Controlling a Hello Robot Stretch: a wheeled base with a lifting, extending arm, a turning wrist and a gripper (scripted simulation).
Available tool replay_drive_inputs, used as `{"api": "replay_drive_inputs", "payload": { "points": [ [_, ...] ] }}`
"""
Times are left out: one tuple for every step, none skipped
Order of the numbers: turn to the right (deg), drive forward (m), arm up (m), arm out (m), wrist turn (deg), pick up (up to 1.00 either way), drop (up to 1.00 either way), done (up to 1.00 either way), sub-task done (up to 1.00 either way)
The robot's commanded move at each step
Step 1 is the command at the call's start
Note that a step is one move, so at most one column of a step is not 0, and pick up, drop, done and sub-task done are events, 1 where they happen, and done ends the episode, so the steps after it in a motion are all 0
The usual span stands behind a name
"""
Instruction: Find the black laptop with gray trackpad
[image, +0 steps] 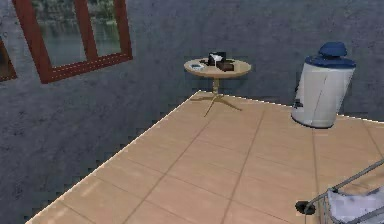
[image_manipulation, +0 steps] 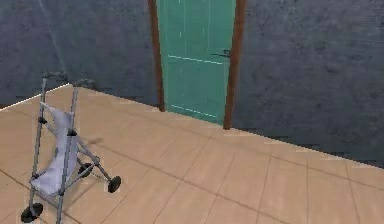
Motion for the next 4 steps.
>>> {"api": "replay_drive_inputs", "payload": {
  "points": [
    [3.0,0.00,0.00,0.00,0.0,0.00,0.00,0.00,0.00],
    [-12.0,0.00,0.00,0.00,0.0,0.00,0.00,0.00,0.00],
    [0.0,0.75,0.00,0.00,0.0,0.00,0.00,0.00,0.00],
    [45.0,0.00,0.00,0.00,0.0,0.00,0.00,0.00,0.00]
  ]
}}
